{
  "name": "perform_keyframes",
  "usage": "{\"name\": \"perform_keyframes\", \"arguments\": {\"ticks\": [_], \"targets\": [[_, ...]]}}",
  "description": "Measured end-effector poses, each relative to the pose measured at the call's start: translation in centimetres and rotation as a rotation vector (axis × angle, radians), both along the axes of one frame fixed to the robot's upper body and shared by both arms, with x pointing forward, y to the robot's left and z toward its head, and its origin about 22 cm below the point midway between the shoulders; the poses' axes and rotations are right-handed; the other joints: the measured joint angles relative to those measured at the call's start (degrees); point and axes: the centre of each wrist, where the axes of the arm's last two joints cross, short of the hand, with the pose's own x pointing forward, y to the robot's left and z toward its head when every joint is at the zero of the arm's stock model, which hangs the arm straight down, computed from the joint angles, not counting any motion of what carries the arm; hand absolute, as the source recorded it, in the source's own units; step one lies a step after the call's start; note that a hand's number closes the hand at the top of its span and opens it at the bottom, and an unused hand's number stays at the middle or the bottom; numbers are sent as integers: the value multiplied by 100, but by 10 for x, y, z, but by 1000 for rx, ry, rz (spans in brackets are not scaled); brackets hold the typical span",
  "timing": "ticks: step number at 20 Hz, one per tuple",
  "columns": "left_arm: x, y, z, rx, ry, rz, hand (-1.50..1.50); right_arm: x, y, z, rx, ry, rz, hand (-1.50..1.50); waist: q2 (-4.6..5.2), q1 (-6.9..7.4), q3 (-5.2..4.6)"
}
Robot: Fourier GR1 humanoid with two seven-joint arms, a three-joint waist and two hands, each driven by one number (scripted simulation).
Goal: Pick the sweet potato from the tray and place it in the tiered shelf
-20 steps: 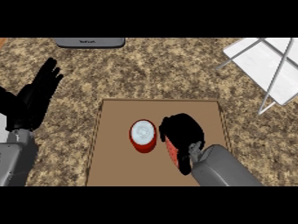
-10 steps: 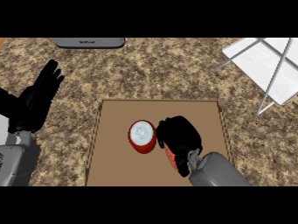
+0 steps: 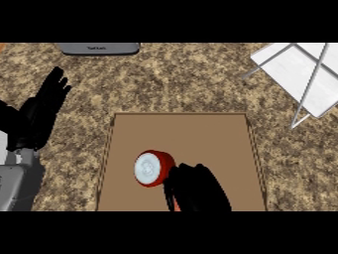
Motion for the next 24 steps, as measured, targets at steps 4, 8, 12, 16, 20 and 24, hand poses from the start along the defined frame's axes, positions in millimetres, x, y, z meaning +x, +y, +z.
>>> {"name": "perform_keyframes", "arguments": {"ticks": [4, 8, 12, 16, 20, 24], "targets": [[-1, 1, -5, -2, -1, 4, 0, -15, -6, 38, 222, -105, -67, 150, 7, -8, 4], [-1, 8, -1, -2, 0, 0, 0, -30, -20, 76, 366, -211, -144, 150, 11, 5, 4], [3, 5, 2, -1, -6, -5, 0, -31, -39, 116, 440, -289, -223, 150, 24, 37, 2], [6, 3, 3, 3, -4, -8, 0, -19, -52, 142, 425, -358, -324, 150, 32, 49, 2], [5, 2, 1, 6, -1, -9, 0, 1, -70, 169, 396, -435, -403, 150, 33, 61, 2], [1, 3, 4, 8, -3, -2, 0, 16, -99, 193, 420, -465, -453, 150, 29, 60, 3]]}}
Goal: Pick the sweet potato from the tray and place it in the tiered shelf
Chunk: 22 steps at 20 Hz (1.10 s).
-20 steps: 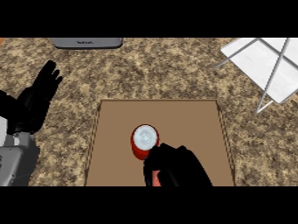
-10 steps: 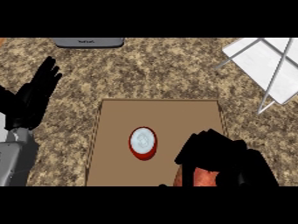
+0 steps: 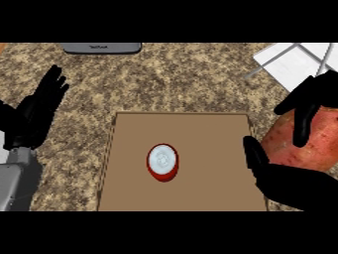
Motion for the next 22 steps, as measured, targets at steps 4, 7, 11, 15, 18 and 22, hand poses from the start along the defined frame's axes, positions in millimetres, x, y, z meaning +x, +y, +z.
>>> {"name": "perform_keyframes", "arguments": {"ticks": [4, 7, 11, 15, 18, 22], "targets": [[0, 1, -5, -4, 0, -3, 0, 15, -35, 14, 4, 6, -63, 150, 3, -24, 1], [0, -2, -10, -9, 3, -11, 0, 28, -66, 21, 18, 31, -104, 150, 5, -25, 3], [-3, -3, -10, -10, 5, -12, 0, 50, -99, 22, 72, 50, -151, 150, 9, 5, 4], [-5, -4, -10, -8, 6, -10, 0, 59, -141, 18, 96, 46, -189, 150, 10, 4, 4], [-4, -9, -4, -5, 3, -7, 0, 65, -167, 17, 115, 46, -201, 150, 10, 3, 5], [-6, -8, 0, -7, -1, -5, 0, 77, -196, 5, 120, 52, -213, 150, 11, 15, 4]]}}
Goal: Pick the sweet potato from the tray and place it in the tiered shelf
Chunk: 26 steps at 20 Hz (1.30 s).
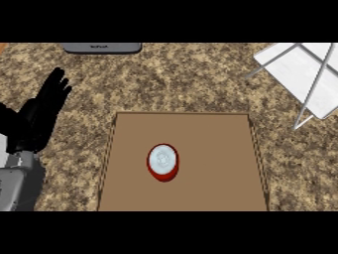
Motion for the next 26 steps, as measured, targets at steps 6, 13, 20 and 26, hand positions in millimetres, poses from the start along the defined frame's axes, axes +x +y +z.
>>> {"name": "perform_keyframes", "arguments": {"ticks": [6, 13, 20, 26], "targets": [[8, 2, -5, -1, 0, -10, 0, 12, -38, -14, -1, -6, -2, 150, 5, -6, 0], [4, 5, -6, 2, 0, -11, 0, 23, -58, -30, 0, -4, -3, 150, 1, 5, -1], [4, 1, -4, 1, -1, -25, 0, 46, -81, -45, 50, -43, -164, -150, 14, 54, 1], [3, 7, -5, -10, 3, -20, 0, 57, -102, -48, 94, -178, -186, -150, 20, 64, 3]]}}
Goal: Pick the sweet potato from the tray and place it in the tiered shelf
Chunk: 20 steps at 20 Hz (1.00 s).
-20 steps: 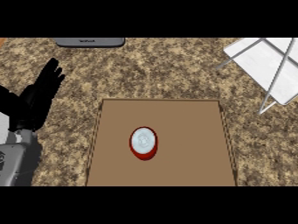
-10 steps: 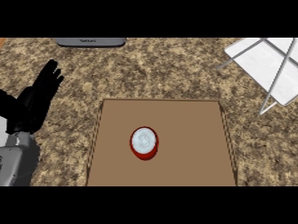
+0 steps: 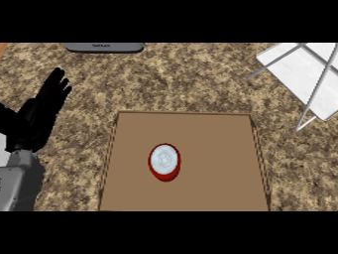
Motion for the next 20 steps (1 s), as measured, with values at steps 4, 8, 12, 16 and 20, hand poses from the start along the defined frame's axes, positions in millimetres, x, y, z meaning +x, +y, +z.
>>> {"name": "perform_keyframes", "arguments": {"ticks": [4, 8, 12, 16, 20], "targets": [[5, -7, 1, 7, -3, 6, 0, -4, -19, 6, 23, -36, 9, -150, -6, -31, -1], [2, -5, -2, 6, -6, 9, 0, -17, -49, 17, 107, 39, 86, -150, -11, -35, -2], [0, -6, -5, 3, -4, 10, 0, -46, -88, 32, 173, 89, 122, -150, -9, -58, -1], [0, -3, -1, 4, -9, 7, 0, -83, -126, 41, 195, 93, 145, -150, 0, -52, 6], [-1, 5, -3, 2, -6, 14, 0, -120, -154, 47, 231, 69, 200, -150, 3, -61, 8]]}}
